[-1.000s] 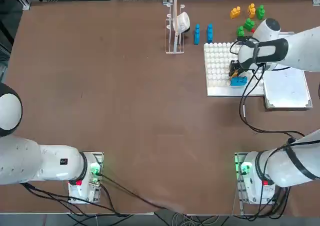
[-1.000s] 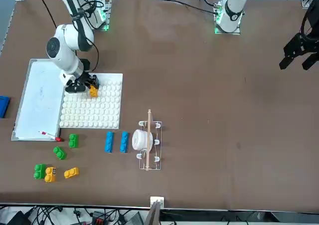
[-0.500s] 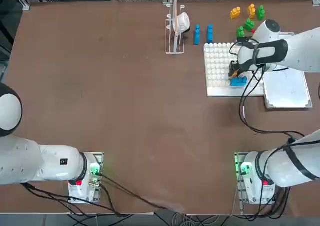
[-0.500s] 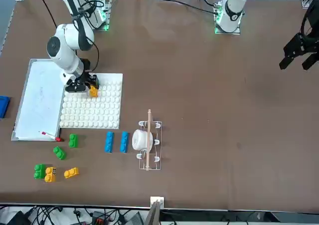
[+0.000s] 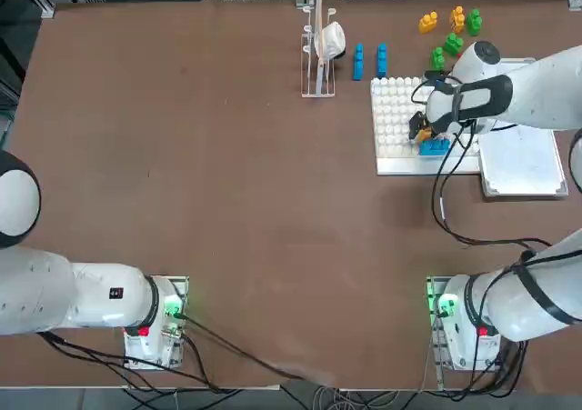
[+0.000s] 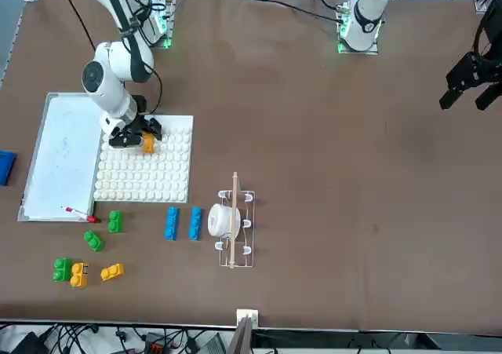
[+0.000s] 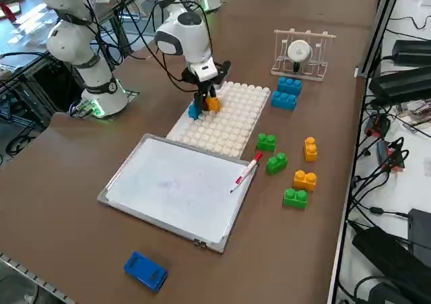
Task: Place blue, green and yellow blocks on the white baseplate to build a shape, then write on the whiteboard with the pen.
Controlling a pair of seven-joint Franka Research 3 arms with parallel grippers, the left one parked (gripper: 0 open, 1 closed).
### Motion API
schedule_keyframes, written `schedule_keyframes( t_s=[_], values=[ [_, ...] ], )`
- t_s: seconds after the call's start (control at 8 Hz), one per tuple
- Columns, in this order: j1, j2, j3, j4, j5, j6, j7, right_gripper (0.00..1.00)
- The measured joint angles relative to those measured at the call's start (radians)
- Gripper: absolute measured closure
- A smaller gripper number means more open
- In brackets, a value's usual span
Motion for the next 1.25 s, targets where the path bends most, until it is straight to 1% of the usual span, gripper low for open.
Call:
schedule_keyframes(
  t_s=[0.25,0.5,0.62,0.75,0.88,1.0,1.25],
  values=[
    [0.001,-0.041,0.000,0.016,0.000,-0.020,0.000,0.00],
    [0.000,-0.083,-0.001,0.061,0.000,-0.086,0.000,0.00],
    [-0.001,-0.087,-0.002,0.099,-0.001,-0.105,-0.001,0.00],
    [-0.008,-0.076,-0.005,0.145,-0.001,-0.112,-0.002,0.00],
    [-0.017,-0.044,-0.008,0.200,-0.003,-0.116,-0.007,0.00],
    [-0.021,0.012,-0.009,0.269,-0.004,-0.121,-0.009,0.00],
    [-0.008,0.155,-0.002,0.437,-0.003,-0.130,0.016,0.00]
  ],
)
